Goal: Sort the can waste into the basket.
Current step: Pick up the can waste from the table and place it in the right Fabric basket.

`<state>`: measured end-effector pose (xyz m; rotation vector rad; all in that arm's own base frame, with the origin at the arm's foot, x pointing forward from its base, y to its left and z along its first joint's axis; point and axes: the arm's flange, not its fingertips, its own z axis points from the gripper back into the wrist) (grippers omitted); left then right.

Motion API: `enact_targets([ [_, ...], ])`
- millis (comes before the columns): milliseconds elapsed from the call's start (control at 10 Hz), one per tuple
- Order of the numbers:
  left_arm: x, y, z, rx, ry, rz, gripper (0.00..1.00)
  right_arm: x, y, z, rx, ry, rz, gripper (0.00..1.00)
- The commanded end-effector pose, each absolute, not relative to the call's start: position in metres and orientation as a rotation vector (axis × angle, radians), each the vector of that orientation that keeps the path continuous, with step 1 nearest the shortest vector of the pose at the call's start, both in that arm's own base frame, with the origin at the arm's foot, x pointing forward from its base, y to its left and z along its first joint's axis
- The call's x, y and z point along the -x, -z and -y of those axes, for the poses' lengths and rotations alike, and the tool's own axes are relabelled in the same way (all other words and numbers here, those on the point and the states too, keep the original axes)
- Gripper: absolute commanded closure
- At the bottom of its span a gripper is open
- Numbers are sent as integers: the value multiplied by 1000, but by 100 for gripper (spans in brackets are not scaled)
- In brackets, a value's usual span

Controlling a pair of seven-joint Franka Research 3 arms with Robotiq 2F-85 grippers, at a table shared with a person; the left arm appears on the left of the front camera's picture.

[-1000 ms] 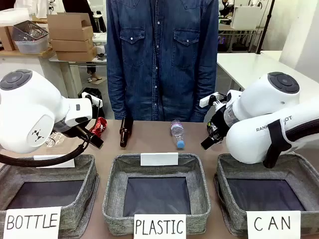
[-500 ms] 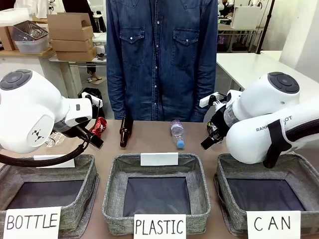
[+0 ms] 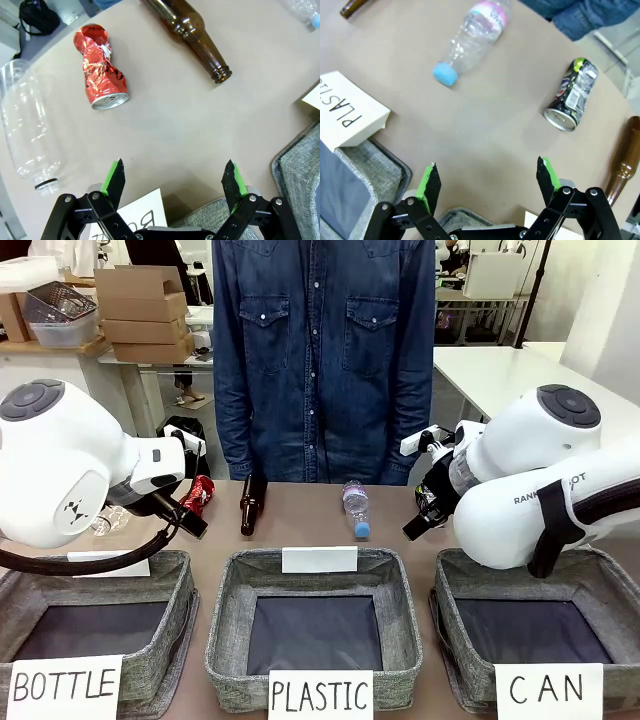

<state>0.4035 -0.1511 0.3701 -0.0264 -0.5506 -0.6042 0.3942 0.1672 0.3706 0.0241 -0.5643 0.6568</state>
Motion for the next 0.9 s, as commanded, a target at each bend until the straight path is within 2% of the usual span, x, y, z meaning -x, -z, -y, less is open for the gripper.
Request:
enact_targets([
  [0, -403, -370, 151, 26, 604, 551, 0, -394, -371, -167, -24, -657, 564, 0],
  [100, -403, -370, 151, 26, 604, 551, 0, -385, -381, -166, -35, -684, 548, 0],
  [300, -355, -425, 146, 44, 564, 476, 0, -342, -449, -140, -106, -641, 572, 0],
  [500, -285, -482, 158, 34, 546, 544, 0, -278, -514, -108, -100, -550, 649, 0],
  [600, -264, -492, 174, -22, 606, 634, 0, -250, -526, -102, -55, -556, 720, 0],
  [700, -356, -462, 163, 35, 579, 534, 0, -346, -495, -144, -98, -600, 618, 0],
  [800, -356, -462, 163, 35, 579, 534, 0, -346, -495, -144, -98, -600, 618, 0],
])
